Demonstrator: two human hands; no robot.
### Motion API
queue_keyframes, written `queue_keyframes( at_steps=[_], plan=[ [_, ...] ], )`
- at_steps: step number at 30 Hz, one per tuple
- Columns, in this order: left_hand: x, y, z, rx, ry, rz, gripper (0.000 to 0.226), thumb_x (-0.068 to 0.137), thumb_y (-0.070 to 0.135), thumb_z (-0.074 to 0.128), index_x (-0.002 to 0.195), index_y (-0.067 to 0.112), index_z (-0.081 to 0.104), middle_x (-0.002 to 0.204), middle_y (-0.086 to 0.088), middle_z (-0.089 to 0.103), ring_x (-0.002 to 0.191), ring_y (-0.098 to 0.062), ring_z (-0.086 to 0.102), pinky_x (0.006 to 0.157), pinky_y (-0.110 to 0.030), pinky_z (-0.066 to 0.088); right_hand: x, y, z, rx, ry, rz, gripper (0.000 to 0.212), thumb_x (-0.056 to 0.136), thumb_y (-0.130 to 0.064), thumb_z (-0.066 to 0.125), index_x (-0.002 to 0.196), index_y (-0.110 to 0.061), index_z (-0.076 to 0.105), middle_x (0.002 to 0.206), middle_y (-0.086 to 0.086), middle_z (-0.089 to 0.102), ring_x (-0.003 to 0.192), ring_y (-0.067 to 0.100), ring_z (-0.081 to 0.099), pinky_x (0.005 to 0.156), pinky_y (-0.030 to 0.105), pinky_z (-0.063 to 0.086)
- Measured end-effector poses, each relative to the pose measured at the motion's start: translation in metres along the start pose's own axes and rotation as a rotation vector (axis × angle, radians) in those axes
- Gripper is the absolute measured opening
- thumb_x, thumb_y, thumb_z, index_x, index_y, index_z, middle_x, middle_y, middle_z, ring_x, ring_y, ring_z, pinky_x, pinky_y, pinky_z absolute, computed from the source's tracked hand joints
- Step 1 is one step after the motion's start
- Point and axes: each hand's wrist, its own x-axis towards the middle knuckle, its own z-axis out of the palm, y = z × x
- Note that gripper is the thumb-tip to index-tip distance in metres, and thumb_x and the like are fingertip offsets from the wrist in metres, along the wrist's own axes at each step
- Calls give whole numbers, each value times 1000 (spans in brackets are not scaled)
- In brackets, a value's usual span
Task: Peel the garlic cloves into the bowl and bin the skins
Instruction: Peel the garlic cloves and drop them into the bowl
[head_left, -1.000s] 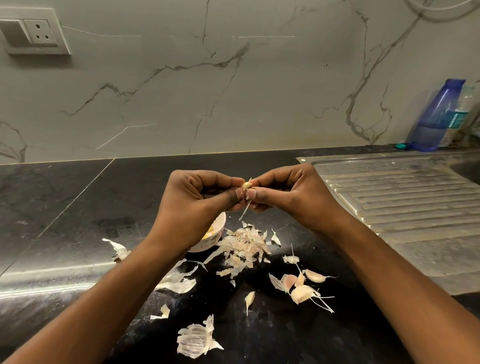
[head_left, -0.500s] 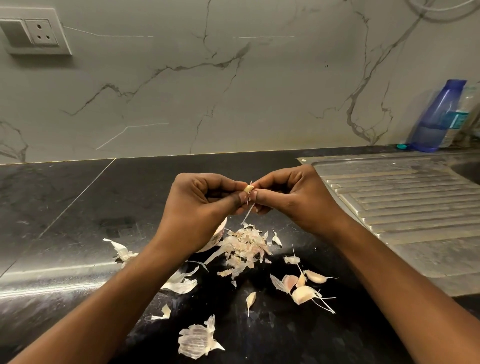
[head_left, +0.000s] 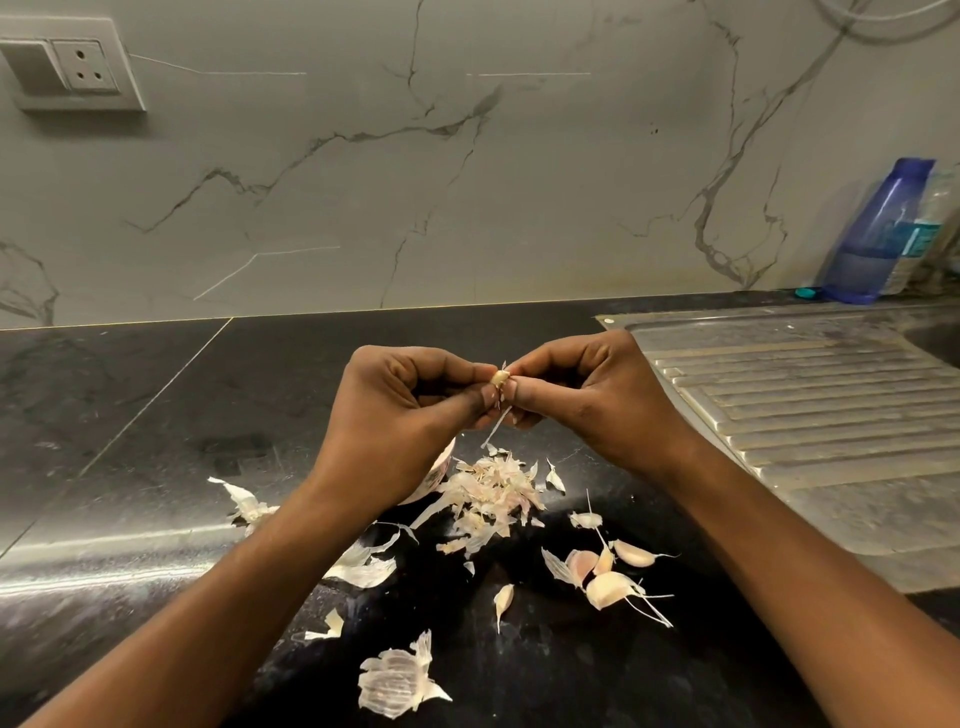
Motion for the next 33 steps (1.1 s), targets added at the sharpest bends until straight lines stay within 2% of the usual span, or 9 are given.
queue_keyframes(
  at_steps=[7, 10, 14, 20, 29, 33],
  plan=[
    [1, 1, -2, -163, -14, -131, 19, 85, 3, 77, 104, 2, 77, 91, -11, 81, 84, -27, 81, 74, -29, 66, 1, -2, 1, 7, -1, 15, 11, 94, -9, 77, 104, -6, 80, 89, 8, 80, 78, 24, 78, 70, 28, 64],
    [1, 2, -3, -211, -12, -176, 21, 87, 5, 75, 107, 2, 76, 92, -13, 81, 86, -32, 80, 77, -35, 67, 1, -3, -1, 24, -25, 20, 13, 95, -5, 75, 107, -4, 80, 92, 8, 81, 81, 25, 79, 73, 29, 64],
    [1, 0, -5, -97, -1, -112, 21, 87, 5, 78, 108, 5, 76, 90, -10, 81, 83, -28, 81, 78, -38, 67, -2, -4, -2, 36, -76, 40, 17, 96, -2, 74, 112, -3, 79, 99, 8, 81, 89, 24, 79, 79, 28, 64],
    [-1, 1, -2, -8, 11, -56, 30, 77, 21, 81, 103, 7, 80, 91, -4, 82, 82, -22, 81, 75, -34, 67, 0, -3, -1, -23, -55, 30, 16, 97, -10, 75, 109, -2, 80, 92, 7, 81, 81, 24, 79, 73, 29, 65],
    [0, -2, -3, 46, -1, -25, 19, 83, 1, 83, 100, 10, 82, 93, -1, 82, 84, -17, 80, 76, -32, 66, -1, -2, -1, -94, -58, -37, 14, 95, -10, 77, 107, -3, 81, 89, 5, 81, 78, 21, 79, 72, 26, 63],
    [0, -2, -3, 72, -17, -9, 20, 85, -1, 81, 102, 9, 82, 94, -1, 82, 84, -15, 80, 76, -29, 66, -1, -2, -1, -125, -67, -43, 14, 95, -12, 77, 106, -4, 82, 88, 3, 81, 79, 19, 79, 73, 27, 64]
  ],
)
